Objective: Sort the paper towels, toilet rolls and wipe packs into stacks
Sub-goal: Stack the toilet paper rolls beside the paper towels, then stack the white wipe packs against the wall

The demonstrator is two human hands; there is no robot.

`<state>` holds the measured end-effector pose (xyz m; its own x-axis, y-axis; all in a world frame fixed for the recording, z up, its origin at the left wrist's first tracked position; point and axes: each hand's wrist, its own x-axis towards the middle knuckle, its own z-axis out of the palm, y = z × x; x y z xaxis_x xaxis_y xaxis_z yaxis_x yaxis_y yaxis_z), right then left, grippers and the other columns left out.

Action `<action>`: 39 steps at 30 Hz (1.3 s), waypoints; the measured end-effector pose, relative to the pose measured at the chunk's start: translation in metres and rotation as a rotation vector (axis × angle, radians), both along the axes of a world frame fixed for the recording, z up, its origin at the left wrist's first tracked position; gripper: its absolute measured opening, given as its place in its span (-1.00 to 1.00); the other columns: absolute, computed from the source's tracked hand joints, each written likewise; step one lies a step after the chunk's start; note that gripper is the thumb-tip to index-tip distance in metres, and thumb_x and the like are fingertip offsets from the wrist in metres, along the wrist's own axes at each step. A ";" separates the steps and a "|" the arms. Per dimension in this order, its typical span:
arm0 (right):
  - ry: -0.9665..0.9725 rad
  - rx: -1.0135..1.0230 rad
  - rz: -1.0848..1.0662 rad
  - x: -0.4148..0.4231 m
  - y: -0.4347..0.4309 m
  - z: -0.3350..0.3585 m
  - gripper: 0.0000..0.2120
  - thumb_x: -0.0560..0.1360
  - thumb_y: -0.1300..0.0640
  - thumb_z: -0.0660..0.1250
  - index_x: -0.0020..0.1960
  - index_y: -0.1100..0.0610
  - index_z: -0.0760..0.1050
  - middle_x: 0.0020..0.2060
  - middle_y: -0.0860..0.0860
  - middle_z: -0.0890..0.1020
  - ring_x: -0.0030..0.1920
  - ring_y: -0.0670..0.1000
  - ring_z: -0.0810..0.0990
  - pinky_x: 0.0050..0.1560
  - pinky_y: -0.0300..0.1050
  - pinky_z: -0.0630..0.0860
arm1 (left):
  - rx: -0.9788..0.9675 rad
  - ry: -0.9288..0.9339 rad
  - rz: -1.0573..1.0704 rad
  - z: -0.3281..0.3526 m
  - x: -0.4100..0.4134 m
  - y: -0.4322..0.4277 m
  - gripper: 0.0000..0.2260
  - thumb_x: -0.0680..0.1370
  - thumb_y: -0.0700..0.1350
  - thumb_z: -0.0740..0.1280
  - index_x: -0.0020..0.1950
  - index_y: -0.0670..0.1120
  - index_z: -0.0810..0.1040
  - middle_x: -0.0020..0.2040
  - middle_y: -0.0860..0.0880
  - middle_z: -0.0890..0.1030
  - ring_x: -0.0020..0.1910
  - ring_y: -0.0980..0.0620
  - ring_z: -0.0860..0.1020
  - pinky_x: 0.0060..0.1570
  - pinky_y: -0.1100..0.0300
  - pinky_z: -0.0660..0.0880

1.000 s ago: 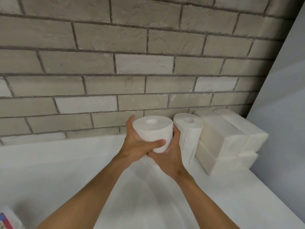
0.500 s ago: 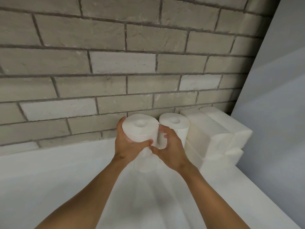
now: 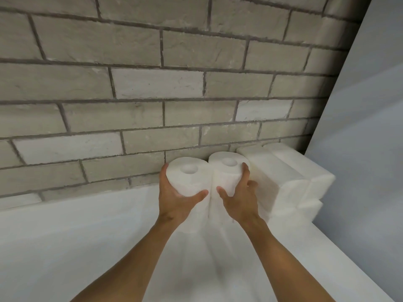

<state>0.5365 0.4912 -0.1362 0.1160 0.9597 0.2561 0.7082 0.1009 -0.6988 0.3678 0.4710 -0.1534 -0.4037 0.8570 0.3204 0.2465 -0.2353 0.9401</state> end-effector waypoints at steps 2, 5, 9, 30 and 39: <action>0.080 0.013 0.036 0.001 0.001 -0.001 -0.07 0.48 -0.02 0.43 0.57 0.01 -0.17 0.32 0.22 0.30 0.17 0.19 0.50 0.06 -0.14 0.39 | -0.002 -0.001 -0.025 -0.001 0.000 0.000 0.07 0.13 -0.01 0.69 0.46 0.18 0.09 0.36 0.14 0.33 0.34 0.08 0.34 0.28 0.17 0.38; 0.263 0.069 0.049 0.003 0.006 -0.011 -0.03 0.44 0.09 0.49 0.56 0.04 -0.14 0.47 0.11 0.18 0.43 0.10 0.28 0.41 -0.09 0.25 | 0.009 0.010 -0.069 -0.003 0.001 0.001 0.14 0.11 -0.07 0.70 0.48 0.13 0.05 0.40 0.11 0.30 0.36 0.09 0.32 0.30 0.16 0.38; 0.500 0.081 0.035 0.008 0.010 -0.022 -0.04 0.37 0.11 0.55 0.50 0.03 -0.06 0.44 0.05 0.26 0.43 0.07 0.31 0.41 0.16 0.34 | -0.047 0.041 -0.101 -0.022 0.003 -0.002 0.20 0.03 -0.11 0.72 0.48 0.14 0.04 0.36 0.17 0.29 0.35 0.12 0.31 0.19 0.33 0.38; 0.523 0.000 -0.005 -0.002 0.004 -0.041 -0.28 0.51 0.09 0.40 0.48 0.14 0.03 0.39 0.11 0.32 0.38 0.12 0.36 0.37 0.15 0.39 | -0.370 0.105 -0.086 -0.029 -0.004 -0.004 0.14 0.13 -0.08 0.68 0.47 0.05 -0.03 0.41 0.00 0.25 0.38 -0.07 0.30 0.20 0.10 0.43; 0.556 -0.024 -0.013 -0.034 -0.066 -0.025 -0.72 0.57 0.16 0.29 0.25 0.08 0.35 0.17 0.09 0.47 -0.09 -0.13 0.52 -0.14 -0.25 0.45 | -0.471 0.116 -0.144 0.000 -0.048 -0.072 -0.23 0.38 0.02 0.55 0.45 0.09 0.18 0.42 -0.01 0.35 0.35 -0.05 0.37 0.29 0.06 0.42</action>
<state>0.5027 0.4254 -0.1616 0.2399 0.9619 0.1312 0.2328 0.0742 -0.9697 0.3196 0.3994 -0.1532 -0.2551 0.9637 -0.0783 0.3523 0.1681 0.9207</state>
